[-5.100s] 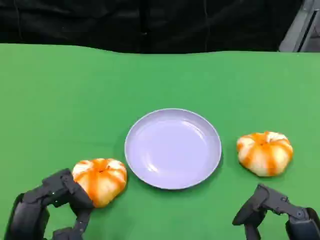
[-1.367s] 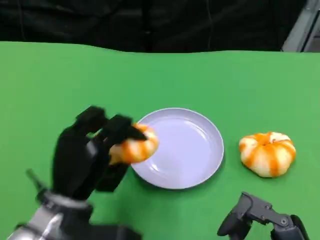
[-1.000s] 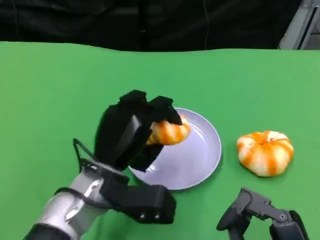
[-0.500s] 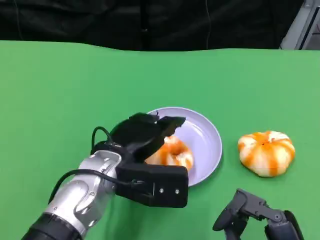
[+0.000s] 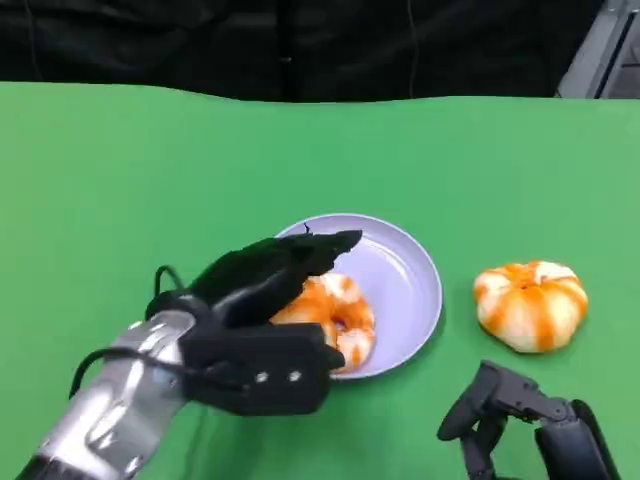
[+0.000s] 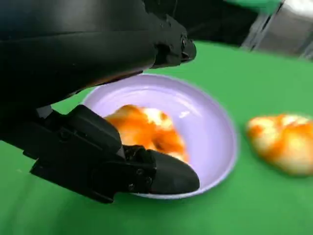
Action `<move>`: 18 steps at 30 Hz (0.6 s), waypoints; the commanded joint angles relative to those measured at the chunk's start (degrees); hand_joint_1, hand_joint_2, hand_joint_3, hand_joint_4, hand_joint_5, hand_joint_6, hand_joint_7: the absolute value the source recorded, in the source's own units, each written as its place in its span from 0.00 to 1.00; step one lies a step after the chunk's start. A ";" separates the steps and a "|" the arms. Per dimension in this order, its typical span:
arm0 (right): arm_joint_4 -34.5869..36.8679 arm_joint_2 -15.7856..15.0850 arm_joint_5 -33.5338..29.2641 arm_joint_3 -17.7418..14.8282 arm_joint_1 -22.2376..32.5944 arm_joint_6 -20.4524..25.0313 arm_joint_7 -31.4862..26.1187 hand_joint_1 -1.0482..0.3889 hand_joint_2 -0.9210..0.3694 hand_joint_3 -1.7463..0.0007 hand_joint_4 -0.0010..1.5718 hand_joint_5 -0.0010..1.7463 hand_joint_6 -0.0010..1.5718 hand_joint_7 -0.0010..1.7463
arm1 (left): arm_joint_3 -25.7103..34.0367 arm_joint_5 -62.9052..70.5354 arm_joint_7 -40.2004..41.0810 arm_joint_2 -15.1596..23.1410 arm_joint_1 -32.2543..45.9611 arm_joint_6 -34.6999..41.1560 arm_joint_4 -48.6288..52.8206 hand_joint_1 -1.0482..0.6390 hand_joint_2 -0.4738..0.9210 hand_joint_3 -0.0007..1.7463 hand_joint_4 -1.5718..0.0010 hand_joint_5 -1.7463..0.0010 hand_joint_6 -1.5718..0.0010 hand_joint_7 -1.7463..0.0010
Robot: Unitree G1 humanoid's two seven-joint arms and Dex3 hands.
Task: Grasp the bread from the table and place it into the plate.
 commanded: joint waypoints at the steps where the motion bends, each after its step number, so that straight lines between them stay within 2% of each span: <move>1: 0.79 -0.63 1.97 -1.03 -1.73 -0.22 0.37 0.58 0.49 0.19 0.54 1.00 0.52 0.76 | 6.48 -9.64 3.36 -0.83 3.24 -8.31 -0.06 0.31 1.00 0.15 0.77 0.87 0.78 0.93; 4: 1.46 -0.71 3.79 -1.33 -3.10 0.36 1.55 0.58 0.48 0.20 0.54 1.00 0.53 0.75 | 9.73 -15.39 4.63 -2.70 5.11 -13.71 1.20 0.38 1.00 0.12 0.76 0.59 0.64 0.94; 7: 3.16 -1.09 4.80 -1.61 -4.70 -0.42 2.23 0.59 0.50 0.18 0.54 0.99 0.53 0.74 | 12.98 -22.86 4.40 -5.27 8.03 -19.18 2.44 0.47 1.00 0.12 0.68 0.44 0.52 0.88; 9: 3.73 -1.17 5.47 -1.81 -5.11 -0.65 2.62 0.60 0.52 0.16 0.54 0.98 0.54 0.73 | 14.64 -25.92 4.23 -6.29 10.43 -21.12 2.01 0.48 1.00 0.14 0.67 0.33 0.53 0.75; 10: 3.84 -1.18 5.75 -1.87 -5.17 -0.67 2.82 0.60 0.52 0.16 0.53 0.96 0.54 0.73 | 15.26 -27.02 4.09 -6.67 11.31 -21.98 1.88 0.50 0.98 0.18 0.65 0.28 0.58 0.59; 12: 4.05 -1.33 6.73 -2.08 -5.15 -0.84 3.49 0.60 0.52 0.16 0.53 0.96 0.54 0.72 | 16.43 -28.15 4.16 -7.10 13.55 -24.04 1.42 0.51 0.97 0.22 0.65 0.26 0.62 0.48; 13: 4.20 -1.47 7.37 -2.26 -5.13 -1.04 3.91 0.59 0.52 0.16 0.54 0.96 0.54 0.72 | 17.04 -28.24 4.51 -7.22 15.03 -25.41 1.11 0.52 0.93 0.29 0.64 0.22 0.62 0.40; 14: 4.22 -1.55 7.89 -2.41 -5.10 -1.12 4.30 0.58 0.52 0.17 0.54 0.97 0.54 0.71 | 17.63 -28.33 4.76 -7.39 16.30 -26.66 0.92 0.52 0.84 0.42 0.62 0.19 0.62 0.33; 18: 4.06 -1.58 9.79 -2.91 -4.99 -0.84 5.75 0.56 0.49 0.22 0.53 0.93 0.54 0.70 | 19.04 -31.03 3.98 -8.57 20.71 -28.78 -0.27 0.58 0.73 0.60 0.60 0.14 0.60 0.24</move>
